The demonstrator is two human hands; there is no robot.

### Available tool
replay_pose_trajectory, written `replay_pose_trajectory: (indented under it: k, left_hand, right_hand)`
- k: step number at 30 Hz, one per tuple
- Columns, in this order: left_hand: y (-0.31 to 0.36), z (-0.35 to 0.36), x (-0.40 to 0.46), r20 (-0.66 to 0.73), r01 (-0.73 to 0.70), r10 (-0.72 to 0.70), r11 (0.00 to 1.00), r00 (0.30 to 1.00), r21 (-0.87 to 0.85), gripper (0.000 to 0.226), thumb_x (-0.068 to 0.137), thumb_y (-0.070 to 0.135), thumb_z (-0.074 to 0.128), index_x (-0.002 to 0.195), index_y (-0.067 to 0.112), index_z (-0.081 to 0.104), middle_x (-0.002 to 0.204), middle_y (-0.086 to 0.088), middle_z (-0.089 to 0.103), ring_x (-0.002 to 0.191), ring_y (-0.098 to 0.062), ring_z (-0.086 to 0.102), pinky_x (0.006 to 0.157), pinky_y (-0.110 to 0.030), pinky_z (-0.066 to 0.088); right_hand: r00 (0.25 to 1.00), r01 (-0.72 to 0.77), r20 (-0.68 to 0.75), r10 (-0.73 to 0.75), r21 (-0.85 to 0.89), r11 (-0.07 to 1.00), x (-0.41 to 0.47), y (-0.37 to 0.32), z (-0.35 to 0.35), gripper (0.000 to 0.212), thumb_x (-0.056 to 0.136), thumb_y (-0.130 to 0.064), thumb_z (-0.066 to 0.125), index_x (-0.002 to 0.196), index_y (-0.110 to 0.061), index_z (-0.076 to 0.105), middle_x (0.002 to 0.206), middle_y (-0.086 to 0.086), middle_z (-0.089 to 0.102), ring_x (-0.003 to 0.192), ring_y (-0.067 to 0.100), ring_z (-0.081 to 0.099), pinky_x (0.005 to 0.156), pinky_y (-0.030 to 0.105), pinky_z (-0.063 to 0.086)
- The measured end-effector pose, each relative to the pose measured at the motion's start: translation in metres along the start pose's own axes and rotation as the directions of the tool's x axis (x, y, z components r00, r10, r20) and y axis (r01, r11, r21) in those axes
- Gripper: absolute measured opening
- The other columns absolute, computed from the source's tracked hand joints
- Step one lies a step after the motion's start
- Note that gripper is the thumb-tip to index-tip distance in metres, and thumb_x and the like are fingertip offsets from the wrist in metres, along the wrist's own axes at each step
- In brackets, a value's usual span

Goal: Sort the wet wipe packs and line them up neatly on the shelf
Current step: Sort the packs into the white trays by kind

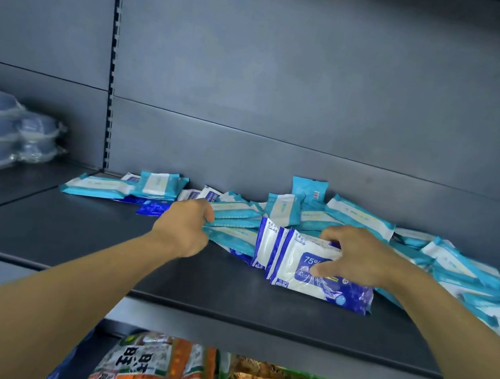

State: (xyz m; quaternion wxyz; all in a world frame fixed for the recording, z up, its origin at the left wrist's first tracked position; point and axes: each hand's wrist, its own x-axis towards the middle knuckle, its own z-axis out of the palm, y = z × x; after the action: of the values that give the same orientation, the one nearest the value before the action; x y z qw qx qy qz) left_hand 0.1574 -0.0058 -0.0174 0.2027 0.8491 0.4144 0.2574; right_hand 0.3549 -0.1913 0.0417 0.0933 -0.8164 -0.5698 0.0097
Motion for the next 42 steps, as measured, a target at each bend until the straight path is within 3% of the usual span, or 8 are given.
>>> replay_pose_trajectory:
  k: [4,9,16,20,24,32,38,42]
  left_hand:
    - [-0.001,-0.004,0.009,-0.054,-0.017,0.018,1.000,0.998,0.025,0.031,0.079,0.003,0.061,0.106,0.018,0.058,0.116,-0.006,0.055,0.101,-0.023,0.058,0.089,-0.036,0.050]
    - [-0.001,-0.004,0.008,0.034,-0.122,0.120,0.989,0.992,0.086,0.022,0.081,0.009,0.062,0.078,0.030,0.057,0.094,0.005,0.061,0.095,-0.018,0.060,0.086,-0.037,0.052]
    - [0.003,-0.002,0.027,-0.136,-0.175,0.200,0.969,0.970,0.175,0.025,0.083,0.024,0.065,0.107,0.021,0.060,0.115,-0.004,0.054,0.115,-0.024,0.045,0.093,-0.038,0.044]
    - [0.012,-0.004,0.054,0.070,-0.055,0.046,0.989,0.997,0.137,0.043,0.093,0.047,0.045,0.131,0.028,0.049,0.137,-0.006,0.050,0.127,-0.029,0.042,0.107,-0.042,0.033]
    - [0.022,0.005,0.062,0.275,-0.027,-0.002,0.994,0.961,0.102,0.047,0.102,0.039,0.025,0.140,0.016,0.040,0.146,-0.010,0.041,0.133,-0.029,0.038,0.108,-0.034,0.027]
    - [0.008,-0.005,0.065,0.429,0.048,-0.017,0.997,0.903,-0.061,0.065,0.089,0.051,0.055,0.143,0.020,0.037,0.150,0.003,0.033,0.135,-0.018,0.035,0.104,-0.029,0.030]
    - [0.004,-0.010,0.061,0.425,0.024,-0.044,0.998,0.904,0.052,0.091,0.060,0.067,0.073,0.133,0.019,0.049,0.122,0.002,0.058,0.107,-0.018,0.058,0.093,-0.033,0.049]
    - [0.016,-0.017,0.052,0.409,0.011,0.012,0.999,0.913,-0.053,0.054,0.061,0.047,0.084,0.099,0.014,0.066,0.093,-0.001,0.071,0.082,-0.017,0.068,0.078,-0.030,0.055]
  right_hand:
    - [1.000,0.013,0.014,-0.013,0.015,1.000,-0.002,0.001,-0.002,0.028,0.076,-0.036,0.075,0.077,-0.025,0.049,0.083,-0.011,0.055,0.075,0.007,0.051,0.063,0.024,0.039]
    - [0.997,-0.038,-0.056,0.049,0.183,0.982,-0.008,0.010,-0.010,0.018,0.079,-0.031,0.074,0.090,-0.025,0.061,0.092,-0.008,0.067,0.080,0.005,0.063,0.071,0.024,0.050]
    - [0.975,-0.094,-0.100,0.198,0.624,0.776,-0.008,0.020,-0.019,0.022,0.082,-0.018,0.072,0.102,-0.015,0.065,0.090,0.005,0.074,0.076,0.025,0.072,0.076,0.042,0.058]
    - [0.956,-0.142,-0.131,0.263,0.577,0.804,0.004,0.019,-0.014,0.022,0.082,-0.026,0.073,0.100,-0.020,0.063,0.090,0.002,0.073,0.074,0.021,0.072,0.074,0.039,0.058]
    - [0.935,-0.163,-0.171,0.311,0.571,0.805,0.012,0.020,-0.003,0.025,0.080,-0.026,0.074,0.101,-0.020,0.063,0.091,0.002,0.073,0.075,0.019,0.071,0.075,0.038,0.057]
    - [0.924,-0.202,-0.179,0.337,0.521,0.829,0.012,0.024,0.005,0.036,0.080,-0.033,0.073,0.109,-0.020,0.058,0.100,0.000,0.070,0.076,0.014,0.069,0.061,0.026,0.050]
    - [0.917,-0.221,-0.173,0.360,0.532,0.818,0.010,0.023,0.007,0.038,0.080,-0.034,0.073,0.112,-0.019,0.057,0.102,0.000,0.069,0.079,0.016,0.069,0.069,0.031,0.055]
    - [0.914,-0.214,-0.182,0.363,0.544,0.811,0.008,0.020,0.006,0.038,0.080,-0.032,0.074,0.112,-0.020,0.057,0.101,0.000,0.069,0.080,0.016,0.069,0.072,0.034,0.056]
